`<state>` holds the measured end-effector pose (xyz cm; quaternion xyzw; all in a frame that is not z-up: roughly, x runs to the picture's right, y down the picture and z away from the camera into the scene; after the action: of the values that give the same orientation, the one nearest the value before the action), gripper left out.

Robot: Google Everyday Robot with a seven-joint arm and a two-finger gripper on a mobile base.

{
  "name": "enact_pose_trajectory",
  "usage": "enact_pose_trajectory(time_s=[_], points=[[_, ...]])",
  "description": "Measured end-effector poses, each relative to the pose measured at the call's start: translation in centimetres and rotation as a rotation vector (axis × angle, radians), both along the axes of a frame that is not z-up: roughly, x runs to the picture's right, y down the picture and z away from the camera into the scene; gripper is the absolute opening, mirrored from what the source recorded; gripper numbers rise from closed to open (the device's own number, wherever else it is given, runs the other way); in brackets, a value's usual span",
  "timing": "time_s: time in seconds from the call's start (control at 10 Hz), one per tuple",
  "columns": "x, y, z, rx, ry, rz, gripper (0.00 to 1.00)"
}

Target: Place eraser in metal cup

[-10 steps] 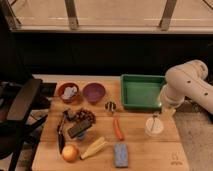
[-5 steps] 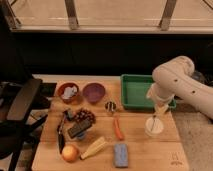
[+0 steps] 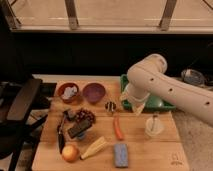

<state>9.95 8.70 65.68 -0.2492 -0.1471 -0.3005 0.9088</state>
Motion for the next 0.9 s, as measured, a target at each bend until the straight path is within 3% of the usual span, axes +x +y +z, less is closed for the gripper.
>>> enact_pose_trajectory(time_s=[0.6,0.9], points=[[-0.7,0.4,-0.2,-0.019,-0.024,-0.016,0.65],[-3.8,1.5,0.5,-0.028,-0.063,-0.062,0.65]])
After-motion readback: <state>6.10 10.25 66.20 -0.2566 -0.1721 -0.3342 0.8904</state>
